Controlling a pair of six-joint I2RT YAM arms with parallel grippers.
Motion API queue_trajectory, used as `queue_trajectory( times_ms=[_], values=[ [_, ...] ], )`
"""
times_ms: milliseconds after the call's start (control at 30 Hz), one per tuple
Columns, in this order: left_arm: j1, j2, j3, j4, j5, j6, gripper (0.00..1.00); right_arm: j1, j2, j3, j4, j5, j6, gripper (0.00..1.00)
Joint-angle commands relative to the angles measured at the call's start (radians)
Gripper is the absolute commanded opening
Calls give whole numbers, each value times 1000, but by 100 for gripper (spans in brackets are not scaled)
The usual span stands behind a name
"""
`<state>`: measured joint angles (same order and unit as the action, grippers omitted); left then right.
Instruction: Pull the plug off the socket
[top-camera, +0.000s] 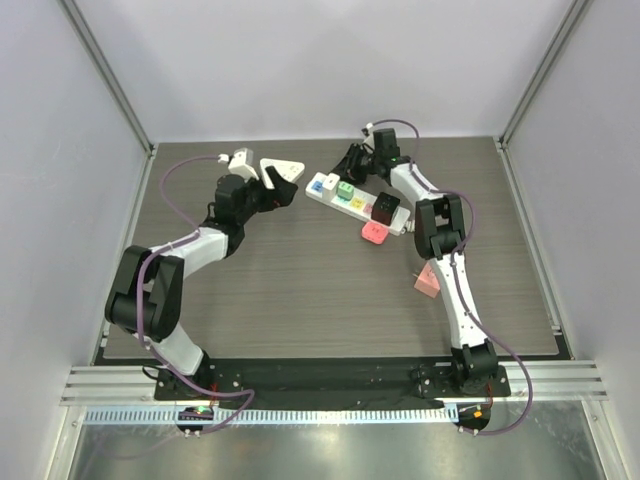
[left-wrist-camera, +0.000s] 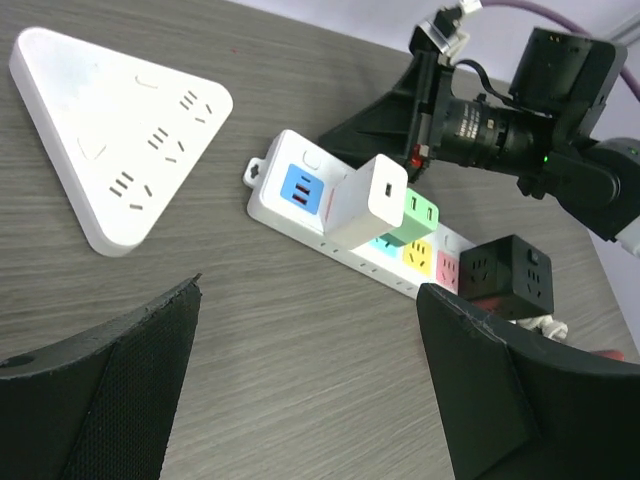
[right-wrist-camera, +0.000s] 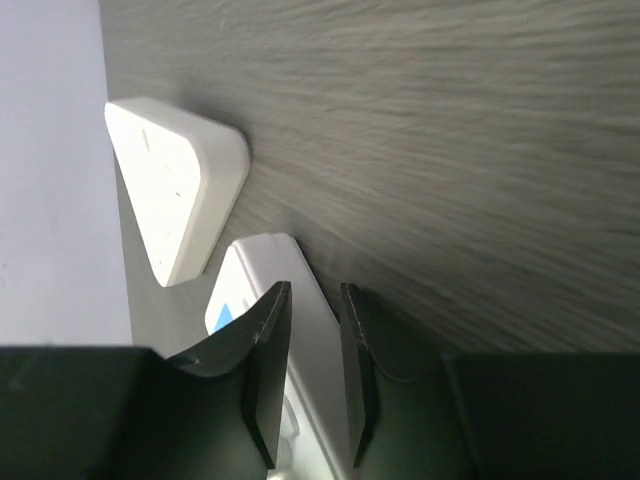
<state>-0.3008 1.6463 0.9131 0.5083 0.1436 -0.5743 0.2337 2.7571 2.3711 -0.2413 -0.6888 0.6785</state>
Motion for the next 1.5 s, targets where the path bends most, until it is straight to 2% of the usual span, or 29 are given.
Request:
queue_trajectory(
  times_ms=[0, 333, 500, 700, 800, 933, 1067, 1167, 1267, 1300, 1400, 1467],
  values=[
    [17, -32, -29, 78, 28, 16, 90, 52, -50, 2, -76, 37, -48, 33],
    [92, -54, -89, 128, 70, -22, 90, 182, -235, -237, -282, 106, -275, 33],
    [91, -43, -88, 131, 108, -35, 89, 239, -375, -421, -293, 147, -316, 33],
    [86, -33, -115, 160, 134, -76, 86, 270, -600, -613, -217, 302, -287, 37],
    [65, -36, -138, 162, 139, -76, 86, 265, -724, -657, -205, 477, -254, 41],
    [10, -25, -140, 157, 155, -50, 86, 216, -890, -748, -193, 603, -198, 44],
    [-32, 61, -45, 96, 197, -13, 86, 150, -1088, -923, -174, 721, -148, 48],
    [-49, 122, -19, 94, 221, -24, 85, 51, -1266, -1184, -127, 762, -99, 53],
    [-57, 158, 15, 93, 255, -22, 85, -45, -1391, -1332, -69, 761, -59, 60],
    [-58, 187, 47, 81, 289, -12, 86, -98, -1409, -1401, -61, 756, -59, 63],
    [-61, 224, 89, 39, 316, 5, 86, -151, -1427, -1461, -44, 750, -85, 63],
    [-61, 245, 113, 30, 332, 4, 85, -162, -1395, -1469, -41, 738, -100, 57]
  ],
)
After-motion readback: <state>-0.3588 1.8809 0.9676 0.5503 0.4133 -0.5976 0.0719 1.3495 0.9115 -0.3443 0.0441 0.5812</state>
